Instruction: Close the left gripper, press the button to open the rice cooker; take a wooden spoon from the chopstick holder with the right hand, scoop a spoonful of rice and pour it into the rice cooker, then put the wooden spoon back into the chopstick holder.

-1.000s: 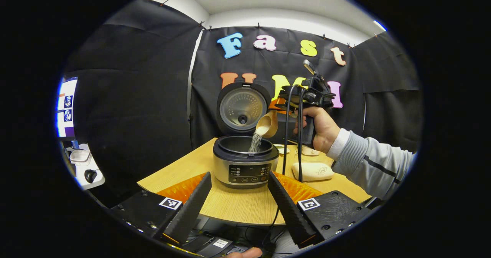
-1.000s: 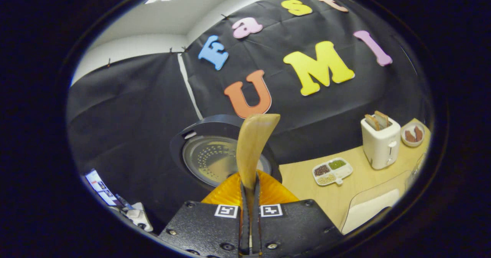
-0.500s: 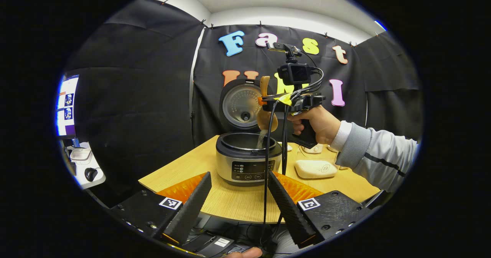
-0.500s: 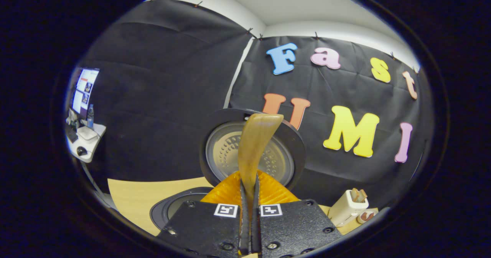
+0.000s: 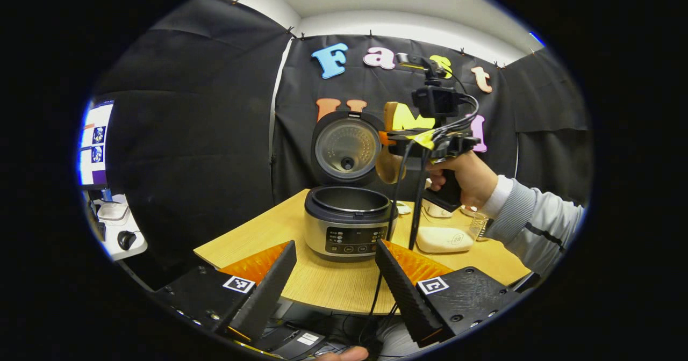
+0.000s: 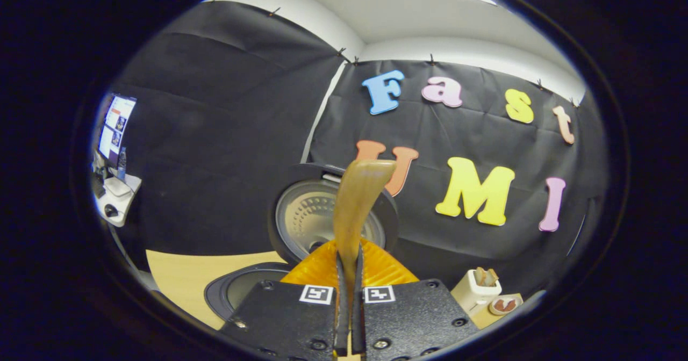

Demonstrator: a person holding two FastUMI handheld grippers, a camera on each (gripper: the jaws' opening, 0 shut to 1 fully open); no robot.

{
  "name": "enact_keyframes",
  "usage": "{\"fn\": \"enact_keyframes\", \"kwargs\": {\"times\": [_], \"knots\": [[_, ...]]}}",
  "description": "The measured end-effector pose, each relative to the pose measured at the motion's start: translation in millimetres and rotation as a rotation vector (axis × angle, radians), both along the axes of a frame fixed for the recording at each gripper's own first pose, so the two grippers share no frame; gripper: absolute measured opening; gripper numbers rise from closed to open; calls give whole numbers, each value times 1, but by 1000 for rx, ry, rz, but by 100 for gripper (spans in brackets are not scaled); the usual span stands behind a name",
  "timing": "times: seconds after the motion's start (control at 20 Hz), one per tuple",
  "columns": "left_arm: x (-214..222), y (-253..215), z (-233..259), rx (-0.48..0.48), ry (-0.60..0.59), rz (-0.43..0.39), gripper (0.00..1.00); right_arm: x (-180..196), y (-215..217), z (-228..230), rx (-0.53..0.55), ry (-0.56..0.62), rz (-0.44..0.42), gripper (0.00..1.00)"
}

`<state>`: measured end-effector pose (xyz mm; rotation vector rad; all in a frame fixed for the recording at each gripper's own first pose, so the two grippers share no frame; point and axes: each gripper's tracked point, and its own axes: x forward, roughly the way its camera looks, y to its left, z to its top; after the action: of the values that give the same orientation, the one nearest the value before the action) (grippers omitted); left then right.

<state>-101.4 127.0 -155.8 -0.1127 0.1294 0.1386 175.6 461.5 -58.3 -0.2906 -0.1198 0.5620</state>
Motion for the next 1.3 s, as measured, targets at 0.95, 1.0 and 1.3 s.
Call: {"fn": "enact_keyframes", "kwargs": {"times": [0.95, 1.0, 1.3], "knots": [[62, -87, 42, -1, -84, -87, 94, 21, -324, 63, 257, 27, -357, 7], [67, -93, 41, -2, -80, -90, 94, 23, -341, 63, 266, 29, -377, 8], [81, -118, 45, 32, -81, -104, 95, 45, -394, 31, 336, 102, -430, 8]]}}
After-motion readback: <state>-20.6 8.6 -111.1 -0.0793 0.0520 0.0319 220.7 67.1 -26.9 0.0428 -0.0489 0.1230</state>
